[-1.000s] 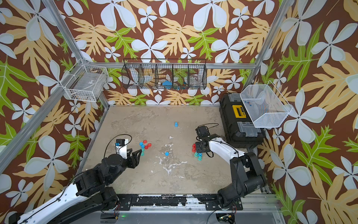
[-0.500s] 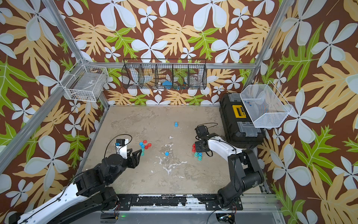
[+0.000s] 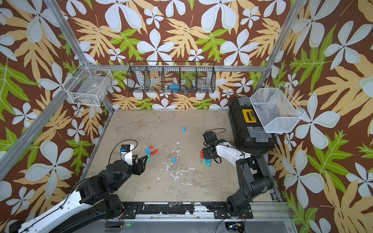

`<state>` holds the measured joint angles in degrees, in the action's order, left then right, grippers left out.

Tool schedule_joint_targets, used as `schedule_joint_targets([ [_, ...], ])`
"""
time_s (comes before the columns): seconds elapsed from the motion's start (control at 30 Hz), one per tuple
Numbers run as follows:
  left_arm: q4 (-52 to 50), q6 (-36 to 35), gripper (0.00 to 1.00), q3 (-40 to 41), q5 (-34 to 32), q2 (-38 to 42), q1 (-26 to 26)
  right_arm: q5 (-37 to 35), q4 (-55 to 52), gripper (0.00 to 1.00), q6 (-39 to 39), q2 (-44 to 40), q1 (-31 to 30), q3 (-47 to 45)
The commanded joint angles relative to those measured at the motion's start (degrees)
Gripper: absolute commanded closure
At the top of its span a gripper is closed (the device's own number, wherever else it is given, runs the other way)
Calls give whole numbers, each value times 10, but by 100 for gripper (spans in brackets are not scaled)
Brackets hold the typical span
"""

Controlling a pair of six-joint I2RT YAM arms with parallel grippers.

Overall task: Close the stamp cap
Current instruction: Pick up the stamp from the center of the board.

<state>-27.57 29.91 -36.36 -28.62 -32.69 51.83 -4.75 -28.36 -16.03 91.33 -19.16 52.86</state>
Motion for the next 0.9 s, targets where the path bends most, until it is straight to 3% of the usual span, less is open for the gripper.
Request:
schedule_joint_targets([
  [0.0, 1, 2, 37, -2, -8, 1, -1, -6, -1, 81, 2, -9, 0, 0],
  [0.4, 1, 2, 37, -1, -6, 1, -1, -25, -73, 85, -4, -74, -15, 78],
  [0.63, 1, 3, 37, -1, -6, 0, -1, -18, -85, 85, -43, -82, -119, 125],
  [0.87, 1, 3, 37, -1, -7, -1, -1, -17, -83, 85, -71, -17, -234, 185],
])
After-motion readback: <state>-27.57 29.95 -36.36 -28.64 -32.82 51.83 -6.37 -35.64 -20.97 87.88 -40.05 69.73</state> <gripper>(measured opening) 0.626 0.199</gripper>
